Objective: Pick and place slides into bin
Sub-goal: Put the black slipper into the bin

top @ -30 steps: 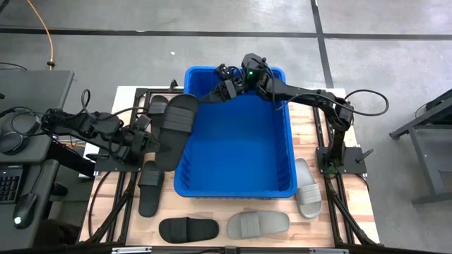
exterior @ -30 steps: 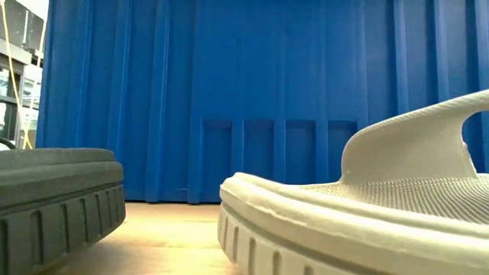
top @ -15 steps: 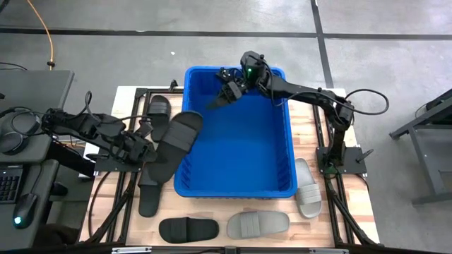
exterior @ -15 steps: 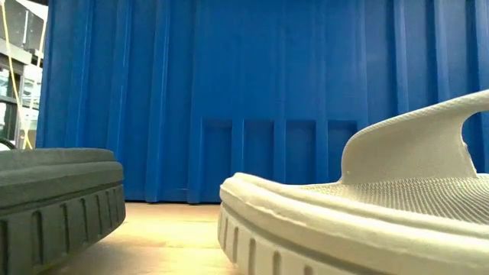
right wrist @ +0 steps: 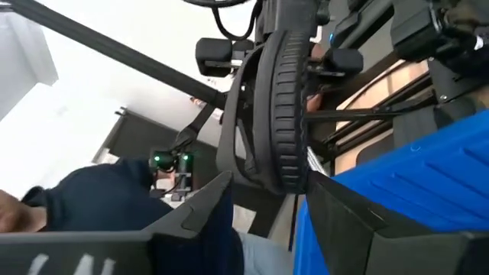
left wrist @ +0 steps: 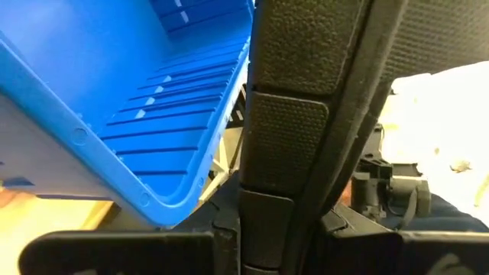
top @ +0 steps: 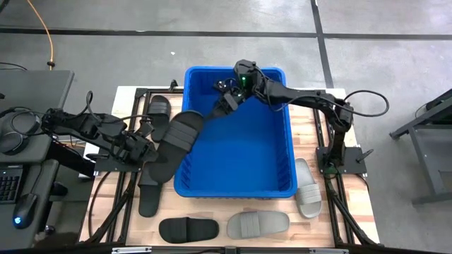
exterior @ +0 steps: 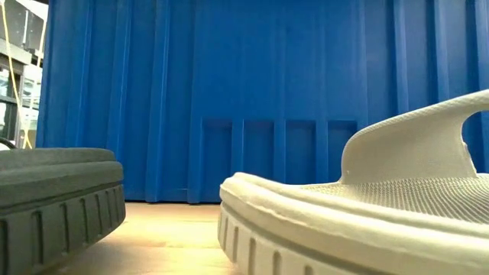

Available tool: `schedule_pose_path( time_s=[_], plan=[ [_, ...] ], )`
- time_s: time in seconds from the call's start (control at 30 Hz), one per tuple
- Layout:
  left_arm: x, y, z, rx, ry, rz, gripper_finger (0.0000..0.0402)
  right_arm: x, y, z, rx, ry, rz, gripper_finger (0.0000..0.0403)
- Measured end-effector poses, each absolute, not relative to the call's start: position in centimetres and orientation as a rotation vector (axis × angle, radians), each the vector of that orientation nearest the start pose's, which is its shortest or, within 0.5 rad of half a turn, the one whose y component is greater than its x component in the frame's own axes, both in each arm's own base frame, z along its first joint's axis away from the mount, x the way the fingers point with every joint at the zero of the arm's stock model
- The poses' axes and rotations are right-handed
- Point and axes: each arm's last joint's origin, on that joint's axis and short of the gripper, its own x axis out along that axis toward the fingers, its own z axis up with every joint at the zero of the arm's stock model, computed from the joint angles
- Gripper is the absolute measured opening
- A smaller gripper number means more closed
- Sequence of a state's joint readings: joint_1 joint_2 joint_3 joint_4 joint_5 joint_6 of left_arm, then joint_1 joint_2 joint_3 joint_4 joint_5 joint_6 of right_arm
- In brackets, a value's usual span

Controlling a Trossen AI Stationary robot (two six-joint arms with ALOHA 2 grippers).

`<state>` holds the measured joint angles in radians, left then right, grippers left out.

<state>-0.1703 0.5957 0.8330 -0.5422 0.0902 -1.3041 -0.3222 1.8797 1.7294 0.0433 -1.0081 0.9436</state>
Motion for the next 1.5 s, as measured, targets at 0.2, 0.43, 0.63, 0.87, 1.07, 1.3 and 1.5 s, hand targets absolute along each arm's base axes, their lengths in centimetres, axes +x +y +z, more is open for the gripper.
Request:
schedule_pose_path(
  time_s=[0.2, 0.43, 0.63, 0.87, 1.07, 1.3, 1.5],
  plan=[
    [12.2, -2.4, 33.8, -1.275, 0.428, -0.023, 0.0053, 42.2, -11.1, 36.8, 0.962, 0.384, 0.556, 0.0155],
    [13.0, -2.6, 33.5, -1.273, 0.474, -0.025, 0.0053, 42.5, -10.0, 36.7, 0.973, 0.400, 0.555, 0.0152],
    [13.2, -2.6, 33.6, -1.259, 0.467, -0.043, 0.0053, 42.7, -9.2, 36.7, 1.007, 0.426, 0.564, 0.0090],
    [13.3, -2.7, 34.0, -1.241, 0.423, -0.066, 0.0054, 42.7, -8.7, 36.8, 1.050, 0.433, 0.529, 0.0015],
    [12.8, -2.1, 34.4, -1.190, 0.295, 0.036, 0.0129, 40.8, -9.5, 37.9, 1.024, 0.425, 0.374, 0.0014],
    [10.5, -1.0, 35.2, -1.134, 0.068, 0.196, 0.0164, 35.8, -11.5, 41.3, 0.915, 0.344, 0.121, 0.0010],
    [7.7, 0.2, 36.2, -1.092, -0.177, 0.354, 0.0161, 32.3, -12.0, 43.7, 0.816, 0.231, -0.211, 0.0010]
  ],
)
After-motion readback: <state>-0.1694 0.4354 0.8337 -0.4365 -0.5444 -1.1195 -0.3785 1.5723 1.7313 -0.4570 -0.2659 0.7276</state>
